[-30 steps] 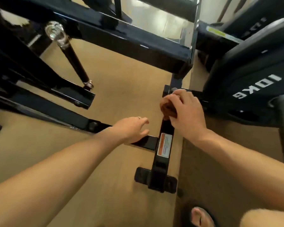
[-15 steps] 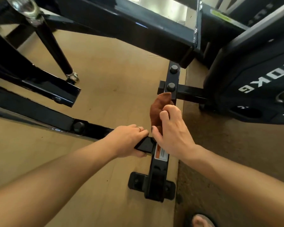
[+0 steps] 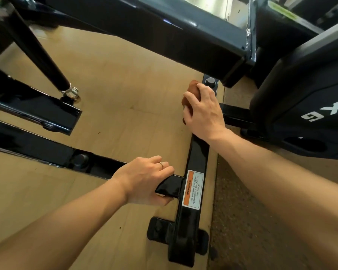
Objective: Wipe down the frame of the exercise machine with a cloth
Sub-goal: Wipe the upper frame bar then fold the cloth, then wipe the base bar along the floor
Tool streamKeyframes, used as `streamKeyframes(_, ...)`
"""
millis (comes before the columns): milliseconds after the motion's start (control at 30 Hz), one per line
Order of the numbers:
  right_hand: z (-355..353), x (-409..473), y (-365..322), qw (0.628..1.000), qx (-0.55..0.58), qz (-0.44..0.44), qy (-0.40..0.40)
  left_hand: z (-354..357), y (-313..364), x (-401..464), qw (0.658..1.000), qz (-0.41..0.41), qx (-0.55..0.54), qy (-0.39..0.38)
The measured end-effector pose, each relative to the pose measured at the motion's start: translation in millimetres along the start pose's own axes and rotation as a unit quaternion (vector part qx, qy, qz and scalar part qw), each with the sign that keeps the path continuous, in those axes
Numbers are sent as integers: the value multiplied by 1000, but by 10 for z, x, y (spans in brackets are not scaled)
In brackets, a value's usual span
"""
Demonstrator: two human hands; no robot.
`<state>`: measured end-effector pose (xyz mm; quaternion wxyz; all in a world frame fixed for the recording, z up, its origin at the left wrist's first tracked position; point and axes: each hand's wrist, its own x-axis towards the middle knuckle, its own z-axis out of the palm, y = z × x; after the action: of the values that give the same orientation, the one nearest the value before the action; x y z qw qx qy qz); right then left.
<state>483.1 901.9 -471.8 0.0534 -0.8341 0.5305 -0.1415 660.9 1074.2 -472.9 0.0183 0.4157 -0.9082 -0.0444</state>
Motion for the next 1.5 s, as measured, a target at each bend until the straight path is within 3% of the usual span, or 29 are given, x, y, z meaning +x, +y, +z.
streamKeyframes(133, -22, -211, -67, 996, 72, 37, 27, -14, 6, -10, 1000, -9, -4, -5)
streamKeyframes(400, -82, -1450, -437, 985, 166, 42, -1, -19, 29, 14, 1000, -15, 9, 2)
streamKeyframes(533, -93, -1149, -271, 987, 161, 9, -7, -3, 29, 8, 1000, -19, -4, -4)
streamKeyframes(733, -95, -611, -203, 990, 123, 69, -8, 4, 22, 6, 1000, -19, -3, -5)
streamKeyframes(1033, -131, -2357, -663, 959, 282, 14, 23, 17, 22, 2, 999, -31, -9, -15)
streamKeyframes(1200, -174, -2322, -436, 958, 272, -86, -30, -6, 28, 10, 999, -32, -24, -16)
streamKeyframes(1367, -236, -1558, -200, 971, 235, 42, 6, -33, 61, 6, 999, -51, -11, -14)
streamKeyframes(1500, -206, -1861, -390, 965, 253, 58, 33, -40, 67, -4, 999, -49, -9, -16)
